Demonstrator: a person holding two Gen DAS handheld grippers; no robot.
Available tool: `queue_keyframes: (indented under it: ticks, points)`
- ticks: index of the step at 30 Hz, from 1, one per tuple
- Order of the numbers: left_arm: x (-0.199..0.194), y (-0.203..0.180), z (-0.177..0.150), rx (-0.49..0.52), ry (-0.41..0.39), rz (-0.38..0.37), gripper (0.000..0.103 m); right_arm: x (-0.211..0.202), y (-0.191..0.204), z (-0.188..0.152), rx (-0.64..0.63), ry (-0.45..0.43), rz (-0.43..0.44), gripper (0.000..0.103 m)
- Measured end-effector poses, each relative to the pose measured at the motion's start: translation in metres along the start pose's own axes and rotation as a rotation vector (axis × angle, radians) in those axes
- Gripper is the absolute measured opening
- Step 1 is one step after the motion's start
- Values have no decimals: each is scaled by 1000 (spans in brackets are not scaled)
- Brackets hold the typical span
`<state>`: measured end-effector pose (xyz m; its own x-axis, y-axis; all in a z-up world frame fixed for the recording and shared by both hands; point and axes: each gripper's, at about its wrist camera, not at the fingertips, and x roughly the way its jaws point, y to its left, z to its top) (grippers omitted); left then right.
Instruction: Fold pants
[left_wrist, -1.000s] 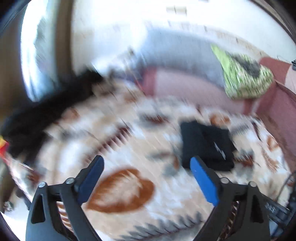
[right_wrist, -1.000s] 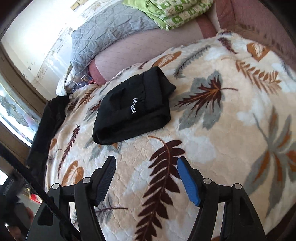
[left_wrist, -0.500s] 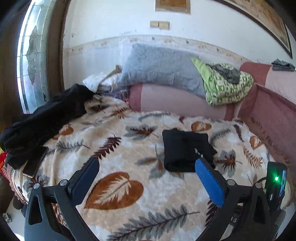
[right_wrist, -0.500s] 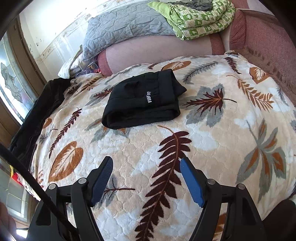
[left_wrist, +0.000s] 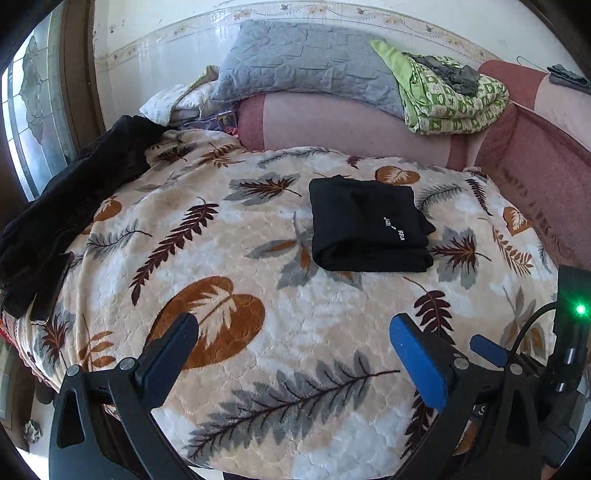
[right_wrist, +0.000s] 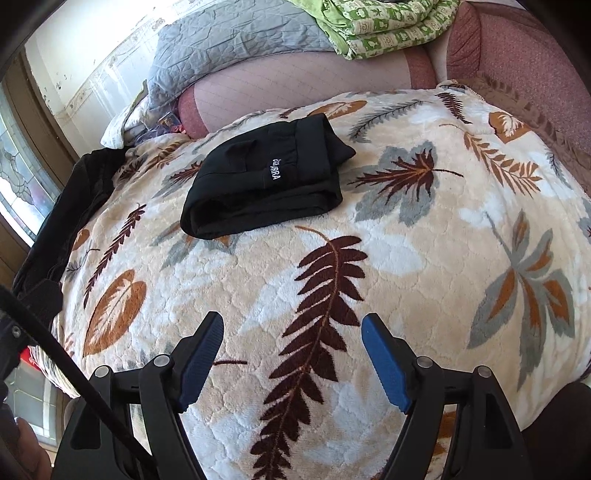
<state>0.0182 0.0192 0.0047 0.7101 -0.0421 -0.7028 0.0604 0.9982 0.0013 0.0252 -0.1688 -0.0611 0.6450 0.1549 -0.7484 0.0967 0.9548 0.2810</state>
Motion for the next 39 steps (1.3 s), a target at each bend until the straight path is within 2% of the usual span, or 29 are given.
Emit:
queue_keyframes:
  ticks: [21,32,36,39]
  points:
    - [37,1,-12,-9,159,-22,103,16,2,-3,1,45,-18,84]
    - [99,4,-50,18,337,-5,103,26,-14,-1,19,63,-41,84]
    - [95,2,-54,53,287,-4,103,26,-18,10,-7,53,-62,84]
    - [94,7,-58,38,264,-34,103,25,-19,28,-33,46,-61,84]
